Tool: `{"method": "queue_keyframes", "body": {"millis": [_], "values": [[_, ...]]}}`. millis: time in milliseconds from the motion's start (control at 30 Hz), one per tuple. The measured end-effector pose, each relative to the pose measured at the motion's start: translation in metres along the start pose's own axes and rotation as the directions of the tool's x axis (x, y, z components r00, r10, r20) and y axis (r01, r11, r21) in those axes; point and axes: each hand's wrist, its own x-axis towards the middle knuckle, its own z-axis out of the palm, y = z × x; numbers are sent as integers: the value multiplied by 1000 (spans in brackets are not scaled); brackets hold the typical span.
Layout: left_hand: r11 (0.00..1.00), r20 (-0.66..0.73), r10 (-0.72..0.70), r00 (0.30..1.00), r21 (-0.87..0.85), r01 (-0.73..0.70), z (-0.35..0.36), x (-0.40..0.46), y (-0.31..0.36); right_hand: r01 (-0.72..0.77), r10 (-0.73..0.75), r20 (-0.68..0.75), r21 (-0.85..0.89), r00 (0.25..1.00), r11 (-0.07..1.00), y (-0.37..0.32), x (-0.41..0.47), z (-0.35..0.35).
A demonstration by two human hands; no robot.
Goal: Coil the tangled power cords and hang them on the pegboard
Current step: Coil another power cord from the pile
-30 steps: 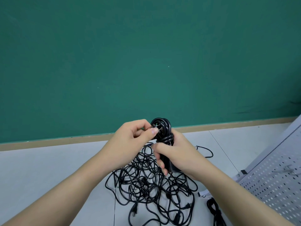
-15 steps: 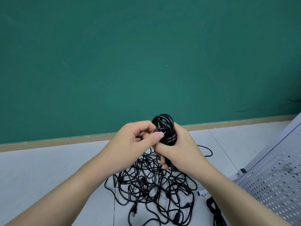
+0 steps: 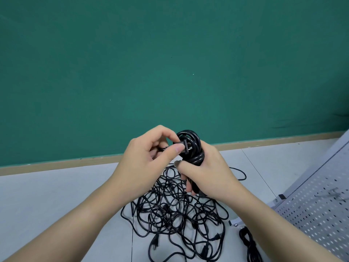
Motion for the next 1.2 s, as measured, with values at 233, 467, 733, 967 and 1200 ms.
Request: {"method": "queue_keyframes", "body": {"millis": [233,467,733,967,1200], "values": [[992,39,53,998,108,-57,-4,0,-3,-32,33,-18,52,999,998,-1,0,-5],[990,-26,80,996,115,-77,0,1,-2,-64,64,3,69,998,996,0,-1,-3],[998,73,9,997,56,-13,-3,3,2,-63,63,4,46,998,997,2,-3,-5],[992,-1,31,1000,119,-31,10,-1,-7,-75,77,-9,129,997,989,1,-3,-7],[995,91,-30,995,98,21,8,5,-12,-78,77,8,144,997,987,-2,-5,-11]]}}
